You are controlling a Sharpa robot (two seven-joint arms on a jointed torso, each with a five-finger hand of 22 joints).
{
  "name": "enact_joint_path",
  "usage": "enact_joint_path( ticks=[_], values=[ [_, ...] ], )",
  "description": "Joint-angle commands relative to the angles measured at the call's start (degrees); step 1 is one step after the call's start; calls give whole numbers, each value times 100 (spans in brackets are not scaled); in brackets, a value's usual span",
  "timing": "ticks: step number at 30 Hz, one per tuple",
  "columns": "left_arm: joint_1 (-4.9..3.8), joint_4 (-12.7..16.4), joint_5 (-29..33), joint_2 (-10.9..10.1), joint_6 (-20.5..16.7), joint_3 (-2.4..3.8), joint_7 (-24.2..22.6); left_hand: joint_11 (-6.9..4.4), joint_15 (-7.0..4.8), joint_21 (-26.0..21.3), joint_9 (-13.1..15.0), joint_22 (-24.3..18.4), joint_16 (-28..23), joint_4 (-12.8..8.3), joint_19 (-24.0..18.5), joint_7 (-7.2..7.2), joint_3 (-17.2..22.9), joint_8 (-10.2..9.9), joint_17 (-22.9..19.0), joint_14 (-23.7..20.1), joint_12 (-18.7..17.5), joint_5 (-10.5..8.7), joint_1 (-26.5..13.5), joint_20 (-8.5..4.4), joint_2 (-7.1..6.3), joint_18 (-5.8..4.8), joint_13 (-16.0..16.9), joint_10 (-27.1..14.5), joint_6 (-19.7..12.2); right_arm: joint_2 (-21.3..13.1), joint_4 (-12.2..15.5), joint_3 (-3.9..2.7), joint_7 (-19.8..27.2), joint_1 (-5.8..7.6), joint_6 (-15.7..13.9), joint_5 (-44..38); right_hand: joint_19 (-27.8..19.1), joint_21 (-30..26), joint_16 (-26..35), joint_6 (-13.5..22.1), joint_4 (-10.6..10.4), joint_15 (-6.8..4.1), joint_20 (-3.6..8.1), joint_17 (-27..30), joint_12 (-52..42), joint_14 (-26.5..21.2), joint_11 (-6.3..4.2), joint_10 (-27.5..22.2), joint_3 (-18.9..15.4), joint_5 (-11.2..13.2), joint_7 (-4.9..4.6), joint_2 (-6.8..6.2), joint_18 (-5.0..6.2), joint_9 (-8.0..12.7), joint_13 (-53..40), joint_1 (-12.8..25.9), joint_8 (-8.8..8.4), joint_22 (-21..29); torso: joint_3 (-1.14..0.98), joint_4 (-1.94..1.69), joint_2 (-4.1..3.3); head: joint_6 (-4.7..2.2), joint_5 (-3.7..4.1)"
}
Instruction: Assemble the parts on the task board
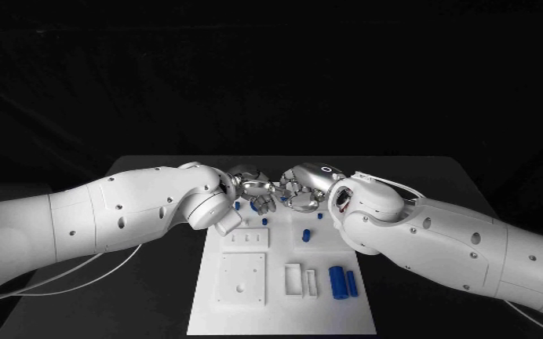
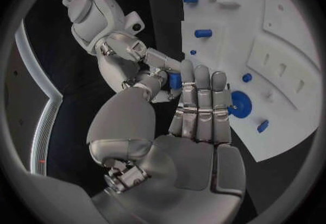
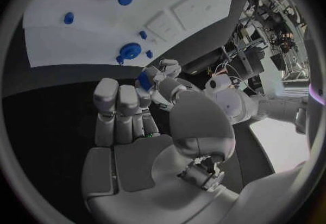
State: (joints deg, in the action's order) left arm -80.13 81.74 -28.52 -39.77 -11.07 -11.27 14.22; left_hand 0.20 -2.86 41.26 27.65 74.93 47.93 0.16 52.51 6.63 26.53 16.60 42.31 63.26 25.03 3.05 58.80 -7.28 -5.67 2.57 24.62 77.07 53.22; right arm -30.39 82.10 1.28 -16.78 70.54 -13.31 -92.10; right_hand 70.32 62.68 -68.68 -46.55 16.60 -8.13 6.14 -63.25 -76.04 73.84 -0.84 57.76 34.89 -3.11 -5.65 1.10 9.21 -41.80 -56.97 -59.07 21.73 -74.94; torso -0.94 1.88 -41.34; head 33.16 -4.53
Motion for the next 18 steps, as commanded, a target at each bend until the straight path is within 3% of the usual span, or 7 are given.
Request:
enact_joint_path(
  ticks=[1,9,14,16,18],
  values=[
    [-7,29,39,38,-6,10,-145,-6,-8,29,5,99,40,-101,-30,-10,-16,-28,-17,-10,26,-4,30,-120,109,94,7,-37,45,20,11,6,17,-4,127,-68,46,-14,12,-1400,8,-48,-3,7,-16,-1,-171,-148,36,29,200,-59,579,-7,6,-13,-36,-35,-5,0,-1,1,1],
    [-7,28,85,34,-3,10,-188,-12,-8,50,1,85,53,-376,-46,-16,-22,-39,-61,-5,37,48,142,-120,433,83,8,-37,92,20,-2,9,7,-4,136,-68,51,-18,14,-1405,8,-48,-5,8,-15,1,-171,-144,61,29,200,-73,579,-12,12,-9,-46,-32,-4,2,0,-4,2],
    [-7,22,122,27,-29,10,-206,-25,-4,66,15,78,70,-674,-58,-31,59,-18,-91,-5,44,333,176,-116,734,68,5,-33,181,20,0,13,8,-4,155,-66,54,-21,16,-1408,7,-47,-6,8,-14,2,-171,-142,73,29,200,-78,579,-14,15,-5,-51,-30,-6,-1,-2,-2,3],
    [-7,22,123,24,-32,10,-212,-41,-7,61,16,57,75,-714,-45,-37,399,-17,-114,2,44,6,237,-118,712,65,-1,-25,226,20,-2,15,8,-4,156,-62,54,-22,16,-1409,7,-47,-6,8,-14,3,-171,-142,76,29,200,-79,579,-14,16,-4,-52,-29,-5,-3,-2,-1,4],
    [-7,22,128,23,-35,10,-218,-42,-3,73,19,52,84,-676,-28,-39,629,-16,-132,7,47,8,175,-117,652,54,-5,-16,261,17,-4,16,7,-4,158,-60,55,-22,16,-1409,6,-47,-6,8,-14,3,-171,-141,80,29,200,-80,579,-15,17,-3,-54,-29,-3,-2,-2,-4,6]
  ],
)
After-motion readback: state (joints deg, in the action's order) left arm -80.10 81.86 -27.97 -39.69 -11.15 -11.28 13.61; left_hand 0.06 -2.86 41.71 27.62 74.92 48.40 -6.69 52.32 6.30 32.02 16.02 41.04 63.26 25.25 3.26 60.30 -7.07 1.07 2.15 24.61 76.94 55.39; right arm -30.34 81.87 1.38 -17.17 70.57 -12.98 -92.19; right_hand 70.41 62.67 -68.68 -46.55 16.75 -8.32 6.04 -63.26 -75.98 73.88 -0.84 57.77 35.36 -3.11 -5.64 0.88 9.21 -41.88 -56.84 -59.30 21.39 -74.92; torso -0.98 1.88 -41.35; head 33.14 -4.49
